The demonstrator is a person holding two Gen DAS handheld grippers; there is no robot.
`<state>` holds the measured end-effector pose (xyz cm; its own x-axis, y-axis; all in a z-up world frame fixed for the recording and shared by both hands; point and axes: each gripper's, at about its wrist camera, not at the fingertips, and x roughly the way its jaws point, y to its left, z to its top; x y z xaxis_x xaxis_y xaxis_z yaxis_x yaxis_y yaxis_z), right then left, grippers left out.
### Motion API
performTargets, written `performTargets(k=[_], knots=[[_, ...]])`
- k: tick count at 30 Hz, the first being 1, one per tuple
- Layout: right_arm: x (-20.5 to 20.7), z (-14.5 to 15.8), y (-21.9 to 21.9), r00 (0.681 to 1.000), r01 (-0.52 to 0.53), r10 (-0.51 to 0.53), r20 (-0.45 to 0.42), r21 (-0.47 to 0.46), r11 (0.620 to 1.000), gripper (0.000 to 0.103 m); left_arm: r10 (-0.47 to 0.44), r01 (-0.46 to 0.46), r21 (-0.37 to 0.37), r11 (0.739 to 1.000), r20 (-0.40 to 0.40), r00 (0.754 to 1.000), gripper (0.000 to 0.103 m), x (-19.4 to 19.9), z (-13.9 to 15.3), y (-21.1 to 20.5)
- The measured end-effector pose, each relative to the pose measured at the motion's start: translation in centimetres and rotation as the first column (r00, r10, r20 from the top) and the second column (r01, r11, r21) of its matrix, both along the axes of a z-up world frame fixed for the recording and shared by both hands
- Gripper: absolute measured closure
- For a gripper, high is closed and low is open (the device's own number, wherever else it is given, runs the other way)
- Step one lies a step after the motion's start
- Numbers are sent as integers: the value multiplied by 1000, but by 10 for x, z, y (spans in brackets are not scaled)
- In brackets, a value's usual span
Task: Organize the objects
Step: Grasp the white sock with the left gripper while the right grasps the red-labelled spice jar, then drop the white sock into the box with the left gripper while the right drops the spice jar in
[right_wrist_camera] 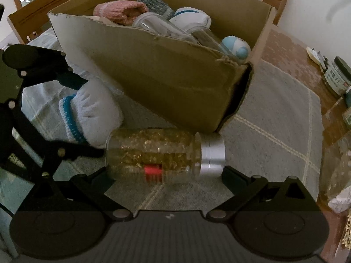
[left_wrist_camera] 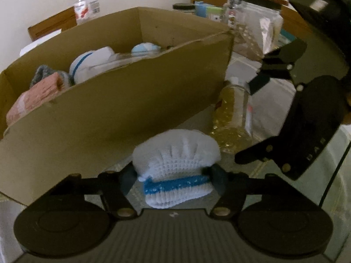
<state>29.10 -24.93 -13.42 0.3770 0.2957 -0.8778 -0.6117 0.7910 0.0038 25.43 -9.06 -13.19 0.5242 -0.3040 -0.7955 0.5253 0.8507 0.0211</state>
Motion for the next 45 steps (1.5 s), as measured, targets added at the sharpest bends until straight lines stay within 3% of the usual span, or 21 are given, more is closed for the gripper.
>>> performTargets(k=[8, 17, 21, 27, 36, 45], knots=[[-5, 4, 8, 1000, 15, -16, 11, 32, 999, 0, 88, -88, 25, 996, -10, 996, 36, -6, 3, 23], [1, 4, 18, 997, 70, -70, 7, 34, 997, 0, 128, -128, 17, 992, -4, 992, 23, 3, -3, 20], [1, 6, 19, 995, 95, -95, 10, 25, 995, 4, 133, -133, -12, 991, -24, 991, 33, 8, -2, 19], [-3, 14, 12, 991, 133, -133, -19, 32, 991, 7, 131, -132, -5, 991, -41, 991, 37, 2, 7, 20], [-26, 59, 4, 999, 34, -33, -28, 32, 999, 7, 75, -75, 7, 997, -71, 995, 37, -8, 67, 26], [-32, 129, 5, 997, -38, 34, 71, 53, 998, 7, 101, -102, -29, 994, -11, 995, 37, 5, 128, 36]])
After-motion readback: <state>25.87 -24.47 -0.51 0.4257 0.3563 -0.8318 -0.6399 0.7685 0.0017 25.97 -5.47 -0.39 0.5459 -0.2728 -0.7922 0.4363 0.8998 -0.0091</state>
